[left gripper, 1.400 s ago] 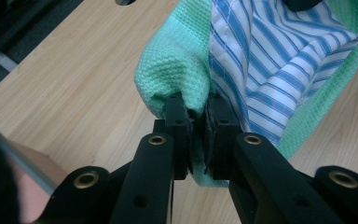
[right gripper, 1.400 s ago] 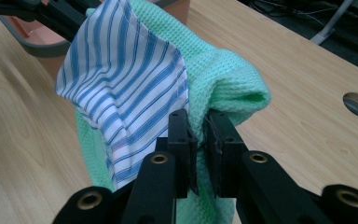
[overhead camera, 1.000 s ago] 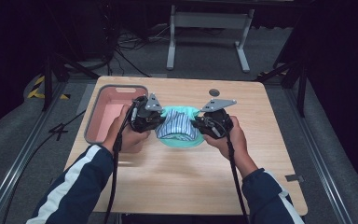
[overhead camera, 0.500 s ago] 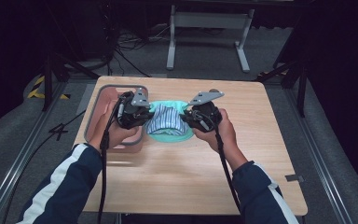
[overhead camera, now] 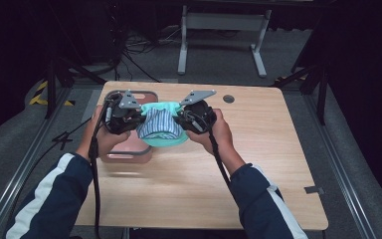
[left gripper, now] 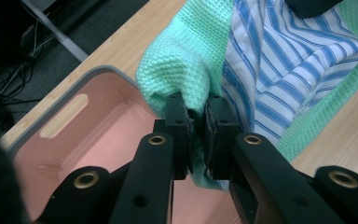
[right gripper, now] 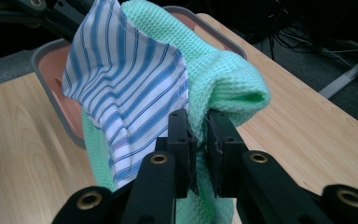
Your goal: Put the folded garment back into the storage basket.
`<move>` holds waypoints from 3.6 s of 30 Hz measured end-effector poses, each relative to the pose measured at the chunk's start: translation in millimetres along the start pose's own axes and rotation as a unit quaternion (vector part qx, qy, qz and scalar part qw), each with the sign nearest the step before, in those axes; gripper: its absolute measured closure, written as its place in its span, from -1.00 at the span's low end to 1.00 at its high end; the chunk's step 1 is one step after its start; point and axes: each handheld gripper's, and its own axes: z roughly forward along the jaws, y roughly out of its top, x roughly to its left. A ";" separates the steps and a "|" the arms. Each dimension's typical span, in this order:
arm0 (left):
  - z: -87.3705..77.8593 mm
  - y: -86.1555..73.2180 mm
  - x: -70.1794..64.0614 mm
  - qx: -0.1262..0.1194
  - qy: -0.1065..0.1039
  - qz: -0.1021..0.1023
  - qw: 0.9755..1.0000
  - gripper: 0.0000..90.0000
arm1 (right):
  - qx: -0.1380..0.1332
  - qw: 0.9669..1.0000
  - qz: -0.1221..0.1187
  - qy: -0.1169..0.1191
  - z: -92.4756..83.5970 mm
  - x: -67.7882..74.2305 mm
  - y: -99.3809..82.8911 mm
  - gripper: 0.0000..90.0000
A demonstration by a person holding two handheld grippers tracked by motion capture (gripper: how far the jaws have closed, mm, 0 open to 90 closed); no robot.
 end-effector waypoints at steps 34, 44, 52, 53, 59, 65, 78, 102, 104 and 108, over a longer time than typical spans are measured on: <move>-29.6 -35.0 43.7 0.024 0.055 -0.034 0.998 0.82 | -0.006 0.999 -0.014 0.032 56.2 32.1 40.9 0.79; -31.8 -42.5 51.6 0.036 0.062 -0.039 0.997 0.82 | -0.003 0.999 -0.017 0.038 67.7 36.9 47.4 0.79; -28.7 -48.1 54.4 0.040 0.066 -0.044 0.996 0.82 | 0.003 0.999 -0.010 0.042 81.1 40.0 47.8 0.79; -27.3 -50.1 55.3 0.040 0.067 -0.042 0.996 0.82 | 0.005 0.999 -0.010 0.042 84.7 40.5 47.1 0.79; -23.9 -53.7 57.3 0.047 0.067 -0.049 0.995 0.82 | 0.010 0.999 -0.007 0.044 91.9 40.8 45.2 0.79; -20.4 -56.9 60.0 0.053 0.069 -0.049 0.995 0.82 | 0.017 0.999 -0.008 0.046 99.3 43.3 44.0 0.79; -2.1 -76.2 63.9 0.063 0.065 -0.063 0.994 0.82 | 0.036 0.998 -0.007 0.055 118.4 51.6 36.6 0.77; 26.0 -95.5 63.9 0.081 0.068 -0.079 0.991 0.61 | 0.073 0.996 -0.001 0.059 141.8 49.1 17.4 0.58; 24.9 -95.4 63.6 0.073 0.070 -0.083 0.991 0.52 | 0.075 0.996 -0.002 0.050 139.7 47.9 17.6 0.55; 22.4 -95.6 63.0 0.063 0.073 -0.089 0.991 0.38 | 0.074 0.996 0.000 0.050 136.6 45.8 16.6 0.50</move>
